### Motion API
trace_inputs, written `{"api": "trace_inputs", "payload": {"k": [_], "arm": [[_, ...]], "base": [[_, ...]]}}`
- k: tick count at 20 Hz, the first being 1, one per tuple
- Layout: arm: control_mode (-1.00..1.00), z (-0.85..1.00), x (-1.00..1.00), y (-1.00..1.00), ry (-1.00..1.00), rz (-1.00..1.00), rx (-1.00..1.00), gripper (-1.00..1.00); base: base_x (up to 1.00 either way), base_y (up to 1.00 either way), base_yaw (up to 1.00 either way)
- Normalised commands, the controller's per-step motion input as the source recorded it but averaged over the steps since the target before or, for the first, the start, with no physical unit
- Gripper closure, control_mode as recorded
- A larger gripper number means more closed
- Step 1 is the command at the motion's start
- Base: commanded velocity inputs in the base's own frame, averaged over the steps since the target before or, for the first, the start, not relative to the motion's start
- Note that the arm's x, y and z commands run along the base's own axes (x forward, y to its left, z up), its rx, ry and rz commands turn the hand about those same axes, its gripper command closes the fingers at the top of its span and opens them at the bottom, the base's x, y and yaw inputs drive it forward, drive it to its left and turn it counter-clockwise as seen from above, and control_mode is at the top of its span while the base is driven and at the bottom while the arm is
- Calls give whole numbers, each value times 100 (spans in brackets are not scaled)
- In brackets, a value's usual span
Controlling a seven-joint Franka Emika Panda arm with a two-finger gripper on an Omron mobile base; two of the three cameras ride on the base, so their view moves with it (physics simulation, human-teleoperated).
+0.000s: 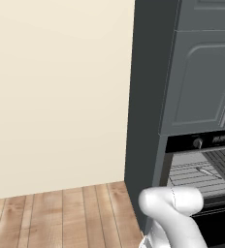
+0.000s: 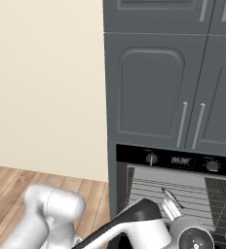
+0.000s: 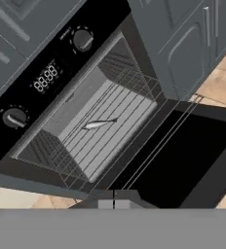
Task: Take the fish from the oven and place it on the plate on the counter.
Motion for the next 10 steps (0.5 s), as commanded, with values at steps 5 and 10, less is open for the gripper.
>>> {"api": "trace_inputs", "payload": {"k": [5,10], "arm": [[-100,-61,100,17,-1,-5,-9,100],[-100,-22,61,0,2,0,-1,100]], "base": [[0,0,0],[0,0,0]]}}
